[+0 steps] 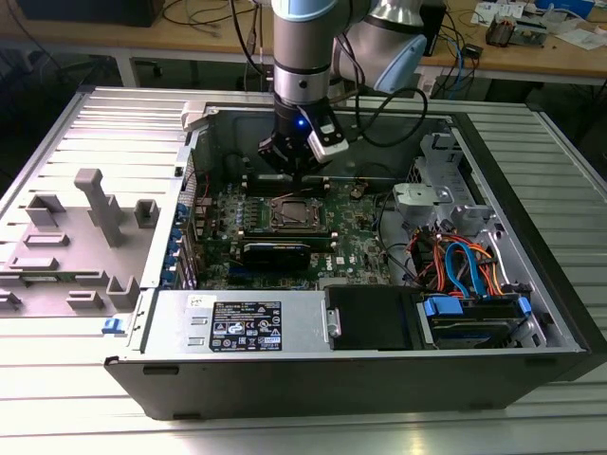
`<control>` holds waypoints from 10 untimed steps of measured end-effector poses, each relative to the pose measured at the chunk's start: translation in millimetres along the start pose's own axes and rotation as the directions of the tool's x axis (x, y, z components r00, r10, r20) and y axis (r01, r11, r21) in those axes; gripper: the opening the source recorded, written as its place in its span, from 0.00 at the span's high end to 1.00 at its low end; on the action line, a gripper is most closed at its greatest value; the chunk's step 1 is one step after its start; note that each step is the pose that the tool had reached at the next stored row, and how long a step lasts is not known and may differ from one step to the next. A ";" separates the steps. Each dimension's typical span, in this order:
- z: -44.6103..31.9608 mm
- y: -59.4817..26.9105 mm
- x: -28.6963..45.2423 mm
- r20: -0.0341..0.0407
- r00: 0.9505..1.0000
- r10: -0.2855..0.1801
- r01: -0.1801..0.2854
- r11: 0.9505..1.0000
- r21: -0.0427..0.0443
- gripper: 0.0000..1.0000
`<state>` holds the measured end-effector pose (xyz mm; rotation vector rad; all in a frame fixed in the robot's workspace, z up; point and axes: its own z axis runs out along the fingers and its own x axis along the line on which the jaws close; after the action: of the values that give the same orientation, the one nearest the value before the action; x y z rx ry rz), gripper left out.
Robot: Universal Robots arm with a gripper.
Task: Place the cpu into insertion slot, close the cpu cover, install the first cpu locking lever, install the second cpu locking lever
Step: 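Install the first cpu locking lever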
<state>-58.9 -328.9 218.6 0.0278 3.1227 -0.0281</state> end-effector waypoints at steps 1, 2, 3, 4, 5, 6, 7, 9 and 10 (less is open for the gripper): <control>1.1 0.0 -0.2 0.000 1.000 0.001 -0.001 1.000 0.000 0.89; 1.9 0.0 -0.4 0.000 1.000 0.001 -0.001 1.000 0.000 0.89; 2.5 0.0 -0.6 0.000 1.000 0.001 -0.001 1.000 0.000 0.89; 3.2 0.0 -0.9 0.000 1.000 0.001 -0.001 1.000 0.000 0.89; 3.8 0.1 -1.3 0.000 1.000 0.001 -0.001 1.000 0.000 0.89; 5.3 0.1 -2.4 0.000 1.000 0.001 -0.001 1.000 0.000 0.89; 6.1 0.1 -2.9 0.000 1.000 0.001 -0.001 1.000 0.000 0.89; 7.2 0.2 -3.8 0.000 1.000 0.001 -0.001 1.000 0.000 0.89; 7.7 0.2 -4.3 0.000 1.000 0.001 -0.001 1.000 0.000 0.89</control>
<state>-54.5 -328.9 211.0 0.0288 3.1229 -0.0284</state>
